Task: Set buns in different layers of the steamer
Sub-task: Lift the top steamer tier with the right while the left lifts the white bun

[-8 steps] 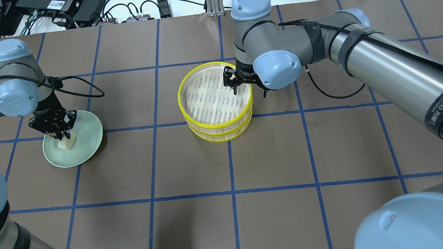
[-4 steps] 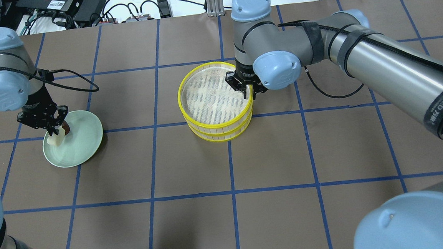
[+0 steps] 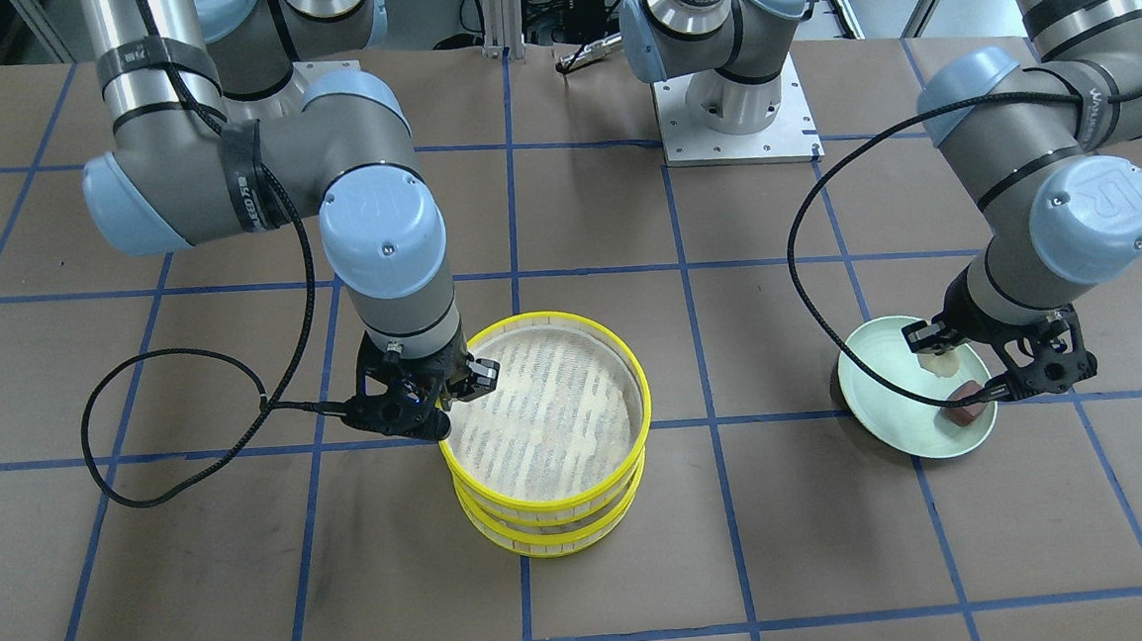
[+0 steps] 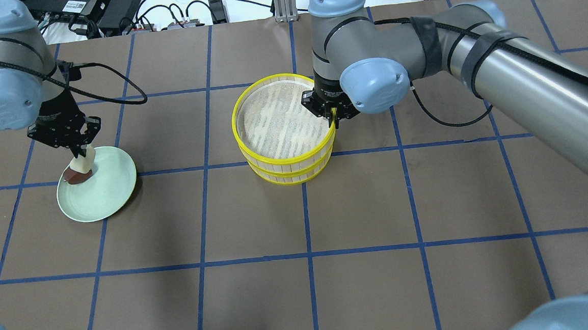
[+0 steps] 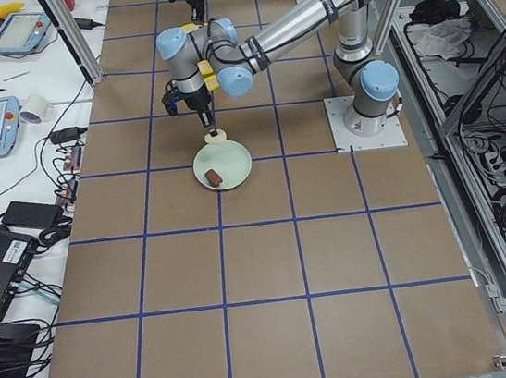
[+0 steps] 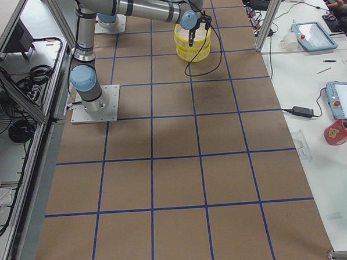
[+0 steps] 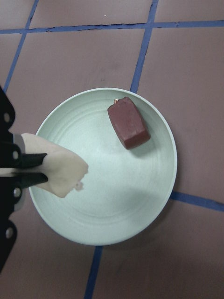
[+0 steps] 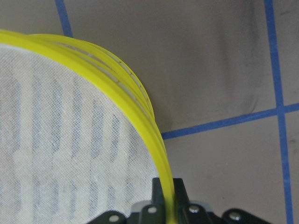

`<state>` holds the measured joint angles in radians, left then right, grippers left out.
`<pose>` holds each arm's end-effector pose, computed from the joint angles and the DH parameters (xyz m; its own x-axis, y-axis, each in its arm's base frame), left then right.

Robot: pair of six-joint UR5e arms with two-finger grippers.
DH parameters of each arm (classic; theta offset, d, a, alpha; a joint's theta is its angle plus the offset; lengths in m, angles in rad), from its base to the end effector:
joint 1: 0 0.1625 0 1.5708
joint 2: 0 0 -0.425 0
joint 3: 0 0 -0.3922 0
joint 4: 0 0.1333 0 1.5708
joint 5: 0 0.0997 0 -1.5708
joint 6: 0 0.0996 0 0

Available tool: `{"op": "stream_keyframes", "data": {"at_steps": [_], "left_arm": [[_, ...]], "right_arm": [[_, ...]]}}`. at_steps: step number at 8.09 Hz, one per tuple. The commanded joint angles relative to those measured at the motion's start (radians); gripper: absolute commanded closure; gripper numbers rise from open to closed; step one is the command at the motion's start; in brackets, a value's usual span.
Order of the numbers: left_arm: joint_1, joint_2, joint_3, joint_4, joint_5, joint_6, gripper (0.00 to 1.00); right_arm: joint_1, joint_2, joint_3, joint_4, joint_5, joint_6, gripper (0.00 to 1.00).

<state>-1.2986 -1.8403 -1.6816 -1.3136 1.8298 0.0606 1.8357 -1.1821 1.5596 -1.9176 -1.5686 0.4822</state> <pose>0.0479 -0.5727 0.3188 -0.9539 -0.1713 -0.2463 -0.2094 0.9680 0.1380 0.2918 -0.5656 0.3086 -0.9764 0.2154 0.0123 0.2157 0.9760 0.0282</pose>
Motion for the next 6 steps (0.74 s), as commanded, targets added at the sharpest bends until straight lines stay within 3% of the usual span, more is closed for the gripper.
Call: {"op": "stream_keyframes", "data": {"at_steps": [1,6], "left_arm": [[-0.091,0.032,0.081,-0.111,-0.059,-0.126,1.00],[-0.272,0.044,0.102,-0.099,-0.288,-0.390,1.00]], "right_arm": [[-0.024,-0.126,-0.006,0.130,-0.010,-0.092,0.87],[-0.278,-0.269,-0.007,0.227,-0.005,-0.328,0.86]]}}
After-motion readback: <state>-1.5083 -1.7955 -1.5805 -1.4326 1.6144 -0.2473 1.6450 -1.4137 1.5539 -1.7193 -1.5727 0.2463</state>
